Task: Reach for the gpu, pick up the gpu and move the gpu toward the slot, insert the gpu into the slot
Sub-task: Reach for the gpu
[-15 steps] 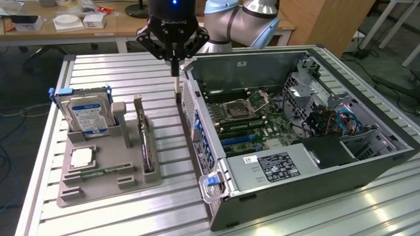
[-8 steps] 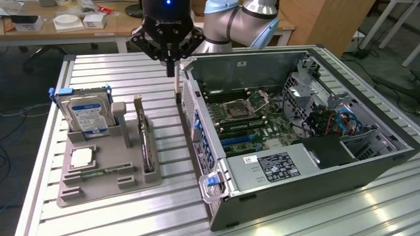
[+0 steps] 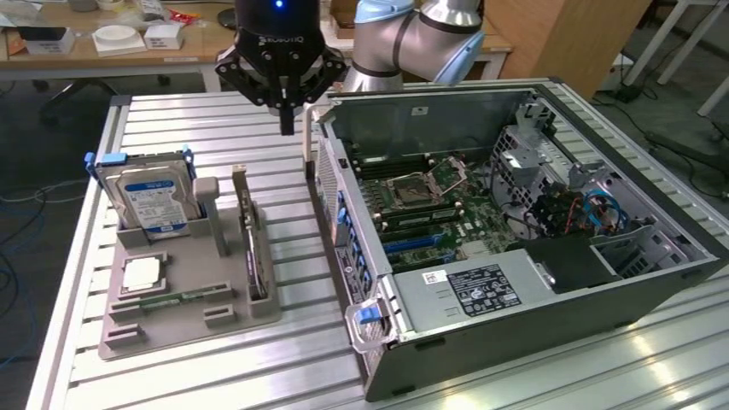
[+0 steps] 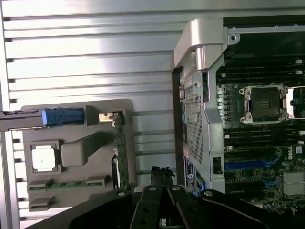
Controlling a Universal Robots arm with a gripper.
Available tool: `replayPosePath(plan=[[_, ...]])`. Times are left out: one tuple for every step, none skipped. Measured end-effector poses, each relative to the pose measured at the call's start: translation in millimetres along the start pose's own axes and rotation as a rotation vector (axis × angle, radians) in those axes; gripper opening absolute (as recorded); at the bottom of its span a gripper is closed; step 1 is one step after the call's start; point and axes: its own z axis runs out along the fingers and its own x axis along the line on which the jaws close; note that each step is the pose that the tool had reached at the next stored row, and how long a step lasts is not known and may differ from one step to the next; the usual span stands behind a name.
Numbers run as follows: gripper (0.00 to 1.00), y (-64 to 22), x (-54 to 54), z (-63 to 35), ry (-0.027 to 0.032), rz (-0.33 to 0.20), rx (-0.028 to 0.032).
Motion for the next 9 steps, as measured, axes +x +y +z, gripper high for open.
replayPosePath(plan=[[0.10, -0.2, 1.2, 0.0, 0.0000, 0.000, 0.0000], [0.10, -0.3, 2.4, 0.0, 0.0000, 0.000, -0.0001], [0.10, -0.5, 3.6, -0.1, 0.0000, 0.000, 0.0000], [0.10, -0.7, 4.8, -0.2, 0.0000, 0.000, 0.0000], [0.10, -0.9, 5.9, -0.2, 0.0000, 0.000, 0.0000], [0.10, -1.1, 7.1, -0.2, 0.0000, 0.000, 0.0000], [0.10, -1.2, 8.3, -0.3, 0.0000, 0.000, 0.0000], [0.10, -1.4, 9.4, -0.3, 0.0000, 0.000, 0.0000], [0.10, -1.5, 10.5, -0.3, 0.0000, 0.000, 0.0000]])
